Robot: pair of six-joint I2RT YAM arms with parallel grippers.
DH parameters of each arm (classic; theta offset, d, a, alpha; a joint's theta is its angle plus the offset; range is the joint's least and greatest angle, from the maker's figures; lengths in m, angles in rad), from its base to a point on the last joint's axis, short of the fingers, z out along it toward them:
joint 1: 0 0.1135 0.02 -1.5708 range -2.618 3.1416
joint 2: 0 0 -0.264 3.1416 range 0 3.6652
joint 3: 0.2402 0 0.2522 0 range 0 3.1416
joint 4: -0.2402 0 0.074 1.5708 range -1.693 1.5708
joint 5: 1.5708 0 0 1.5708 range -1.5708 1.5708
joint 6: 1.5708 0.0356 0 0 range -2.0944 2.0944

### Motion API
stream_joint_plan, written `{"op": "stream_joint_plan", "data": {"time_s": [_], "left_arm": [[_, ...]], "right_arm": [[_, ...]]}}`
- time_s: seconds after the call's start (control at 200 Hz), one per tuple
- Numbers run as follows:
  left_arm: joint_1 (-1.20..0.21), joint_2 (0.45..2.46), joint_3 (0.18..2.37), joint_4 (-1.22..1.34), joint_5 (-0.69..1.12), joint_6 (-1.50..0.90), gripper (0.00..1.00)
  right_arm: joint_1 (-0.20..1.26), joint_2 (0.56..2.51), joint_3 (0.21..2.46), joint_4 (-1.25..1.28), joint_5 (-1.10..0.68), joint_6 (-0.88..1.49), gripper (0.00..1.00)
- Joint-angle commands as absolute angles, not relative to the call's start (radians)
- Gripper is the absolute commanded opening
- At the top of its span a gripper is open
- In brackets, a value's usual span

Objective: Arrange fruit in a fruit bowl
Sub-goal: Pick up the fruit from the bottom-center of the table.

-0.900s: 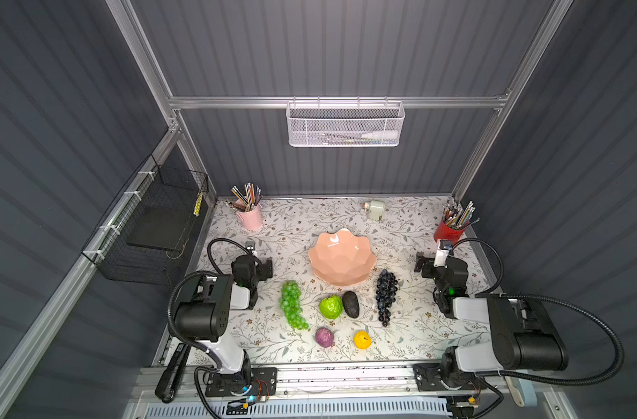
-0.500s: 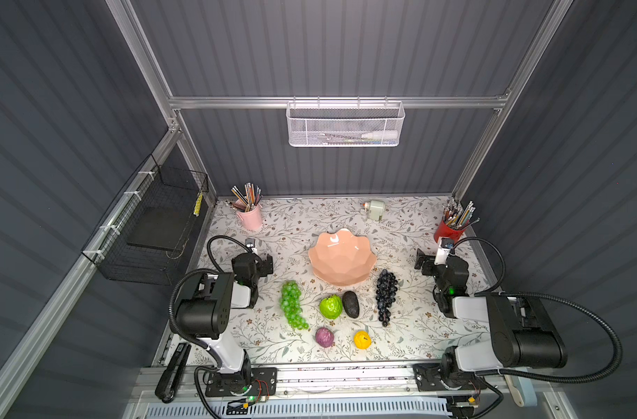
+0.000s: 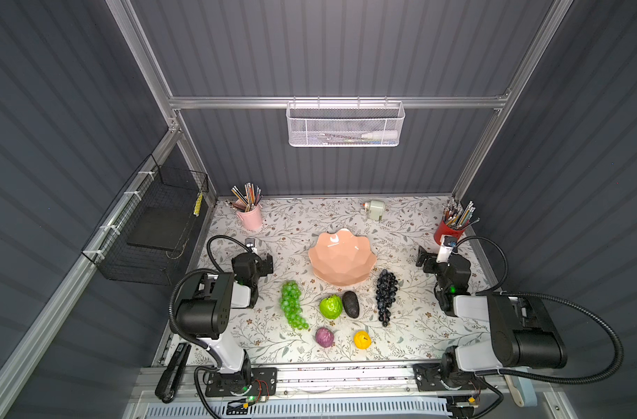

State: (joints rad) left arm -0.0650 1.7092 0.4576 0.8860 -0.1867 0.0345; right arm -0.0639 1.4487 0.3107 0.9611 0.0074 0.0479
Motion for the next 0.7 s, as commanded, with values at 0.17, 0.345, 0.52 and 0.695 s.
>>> {"op": "stream_joint_plan", "data": {"time_s": [0.17,0.345,0.52,0.695], "left_arm": [[-0.071,1.64,0.816,0.303,-0.342,-0.05,1.0],[-0.08,1.597,1.005,-0.034,-0.381,-0.223,1.0],[-0.115,1.547,1.084,-0.324,-0.337,-0.325,1.0],[-0.237,1.486,1.088,-0.496,-0.307,-0.348,1.0]], "right_arm": [[-0.066,1.196,0.267,0.874,0.117,0.1,0.99],[-0.044,0.951,0.509,0.236,0.08,0.221,0.99],[0.084,0.899,0.713,-0.218,0.058,0.28,0.99],[0.241,0.893,0.825,-0.548,0.003,0.347,0.96]]}}
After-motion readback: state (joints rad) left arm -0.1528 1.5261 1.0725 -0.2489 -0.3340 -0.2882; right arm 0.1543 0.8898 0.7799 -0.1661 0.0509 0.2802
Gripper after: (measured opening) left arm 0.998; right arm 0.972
